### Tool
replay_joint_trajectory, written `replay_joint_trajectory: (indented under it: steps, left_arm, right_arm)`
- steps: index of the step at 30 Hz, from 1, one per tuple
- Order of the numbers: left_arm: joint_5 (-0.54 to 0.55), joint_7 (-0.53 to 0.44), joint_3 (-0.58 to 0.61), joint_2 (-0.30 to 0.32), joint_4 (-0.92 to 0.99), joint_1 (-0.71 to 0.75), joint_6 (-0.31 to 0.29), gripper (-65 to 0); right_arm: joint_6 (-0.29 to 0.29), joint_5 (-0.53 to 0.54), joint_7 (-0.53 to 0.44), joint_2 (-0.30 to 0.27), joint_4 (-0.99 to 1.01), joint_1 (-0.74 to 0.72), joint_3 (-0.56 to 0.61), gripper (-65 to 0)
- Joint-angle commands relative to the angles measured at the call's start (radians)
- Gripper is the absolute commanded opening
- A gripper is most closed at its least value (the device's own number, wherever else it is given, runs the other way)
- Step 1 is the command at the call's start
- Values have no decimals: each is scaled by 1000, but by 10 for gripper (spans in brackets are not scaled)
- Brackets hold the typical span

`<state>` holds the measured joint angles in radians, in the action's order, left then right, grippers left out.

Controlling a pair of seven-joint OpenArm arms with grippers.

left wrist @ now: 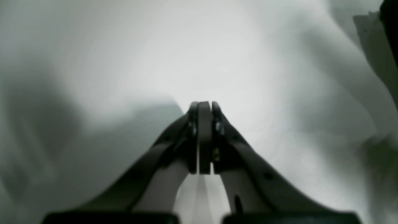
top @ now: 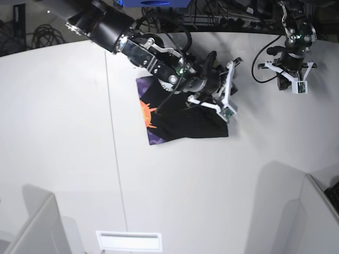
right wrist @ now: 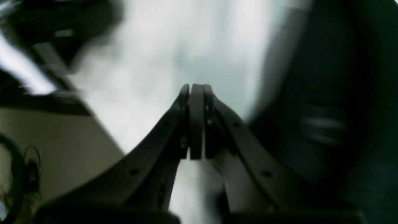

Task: Fold the T-shirt properly
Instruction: 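Press and smooth the folded bundle with the right gripper, left gripper raised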

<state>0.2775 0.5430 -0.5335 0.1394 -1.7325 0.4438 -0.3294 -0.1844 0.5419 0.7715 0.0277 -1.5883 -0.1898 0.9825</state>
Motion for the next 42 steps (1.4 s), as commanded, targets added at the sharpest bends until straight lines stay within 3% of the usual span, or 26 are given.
replay_joint_trajectory:
  steps: [1, 4, 10, 15, 22, 32, 36, 38, 42]
  left_arm:
    - [9, -19, -4, 12, -16, 2, 0, -650]
    - [9, -19, -6, 12, -16, 3, 0, -650]
    - [9, -19, -6, 12, -16, 17, 0, -650]
    - [9, -19, -6, 9, -16, 14, 0, -650]
    - [9, -19, -6, 7, -22, 13, 0, -650]
    - [12, -19, 2, 7, -24, 16, 0, -650]
    - [193, -19, 2, 13, -24, 34, -37, -650]
    - [325, -19, -1, 33, -30, 56, -83, -650]
    - [552, -19, 22, 82, -68, 108, -96, -650]
  right_arm:
    - [4, 5, -2, 19, -22, -26, 6, -650]
    - [-2, 5, 32, 18, -50, -41, -15, -650]
    - [-132, 8, 35, -82, -154, -38, -76, -650]
    - [-135, 5, 44, -104, -149, -4, -78, -650]
    - [-135, 5, 39, -91, -53, 9, -69, -650]
    - [-135, 5, 47, -21, -5, -37, 72, -650]
    - [-135, 7, 47, -25, -65, -43, 66, -650]
    - [-135, 8, 49, -58, -123, -32, 13, -650]
    - [-135, 7, 49, -114, -243, 14, -129, -650]
